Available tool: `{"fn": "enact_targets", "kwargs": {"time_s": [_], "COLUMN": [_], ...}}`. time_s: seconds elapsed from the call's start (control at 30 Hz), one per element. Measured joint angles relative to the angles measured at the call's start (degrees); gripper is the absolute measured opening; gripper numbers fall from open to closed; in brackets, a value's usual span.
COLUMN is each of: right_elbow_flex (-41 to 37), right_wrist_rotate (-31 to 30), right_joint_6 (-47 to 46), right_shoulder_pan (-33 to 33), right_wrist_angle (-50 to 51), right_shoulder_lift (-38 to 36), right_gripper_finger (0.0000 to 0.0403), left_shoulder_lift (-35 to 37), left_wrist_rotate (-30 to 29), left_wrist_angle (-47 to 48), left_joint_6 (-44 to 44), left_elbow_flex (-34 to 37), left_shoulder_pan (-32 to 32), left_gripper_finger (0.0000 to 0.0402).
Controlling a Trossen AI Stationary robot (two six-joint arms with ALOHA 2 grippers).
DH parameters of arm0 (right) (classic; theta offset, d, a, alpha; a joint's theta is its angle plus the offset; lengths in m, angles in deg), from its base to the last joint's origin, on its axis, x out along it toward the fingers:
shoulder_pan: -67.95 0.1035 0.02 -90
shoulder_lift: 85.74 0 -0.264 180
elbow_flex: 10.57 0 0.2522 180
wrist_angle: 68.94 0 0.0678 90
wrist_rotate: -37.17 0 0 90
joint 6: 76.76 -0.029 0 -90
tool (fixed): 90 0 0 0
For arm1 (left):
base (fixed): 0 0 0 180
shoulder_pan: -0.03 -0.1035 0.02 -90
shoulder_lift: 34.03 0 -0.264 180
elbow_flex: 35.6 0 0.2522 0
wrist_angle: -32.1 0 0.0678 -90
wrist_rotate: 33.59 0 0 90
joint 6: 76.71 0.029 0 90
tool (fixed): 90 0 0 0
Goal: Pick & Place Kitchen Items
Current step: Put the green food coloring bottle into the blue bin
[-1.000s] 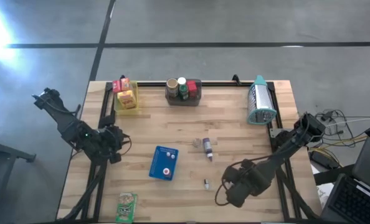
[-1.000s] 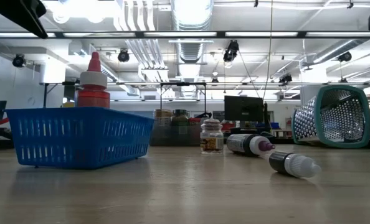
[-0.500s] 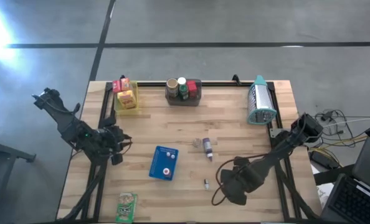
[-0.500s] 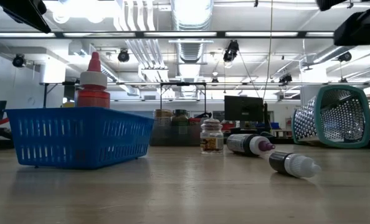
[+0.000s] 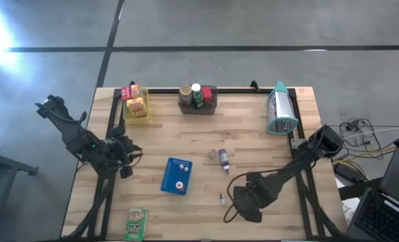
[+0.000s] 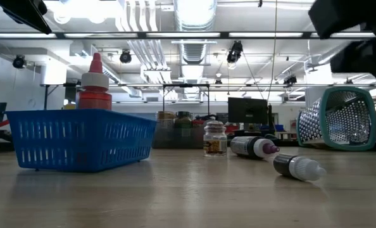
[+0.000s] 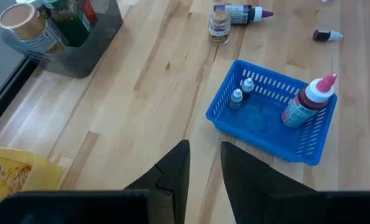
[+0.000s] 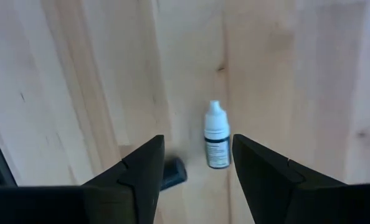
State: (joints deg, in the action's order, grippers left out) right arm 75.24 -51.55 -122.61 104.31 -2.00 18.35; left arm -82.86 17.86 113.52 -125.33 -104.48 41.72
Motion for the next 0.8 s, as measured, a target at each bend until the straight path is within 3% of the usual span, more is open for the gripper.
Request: {"fn": "enact_targets", "kwargs": {"time_s": [0.33, 0.67, 0.8], "right_elbow_flex": [-7.61, -10.90, -11.35], "right_wrist_rotate": [1.66, 3.13, 3.13], "right_joint_6": [-0.44, -0.68, -0.66], "right_shoulder_pan": [-0.48, -0.57, -0.63], "right_wrist_angle": [-8.68, -9.46, -10.18], "right_shoulder_lift": [-0.20, -0.26, -0.42], "right_gripper_finger": [0.0168, 0.0181, 0.0166], "left_shoulder_lift": [0.00, 0.00, 0.00], "left_wrist_rotate": [0.02, 0.04, 0.02], "left_wrist_angle": [0.02, 0.02, 0.02], "left_joint_6": [-0.03, -0.34, -0.31], "left_elbow_flex": [0.02, 0.04, 0.04], "left_shoulder_pan": [-0.02, -0.07, -0.07], "left_gripper_finger": [0.0097, 0.0097, 0.0097]}}
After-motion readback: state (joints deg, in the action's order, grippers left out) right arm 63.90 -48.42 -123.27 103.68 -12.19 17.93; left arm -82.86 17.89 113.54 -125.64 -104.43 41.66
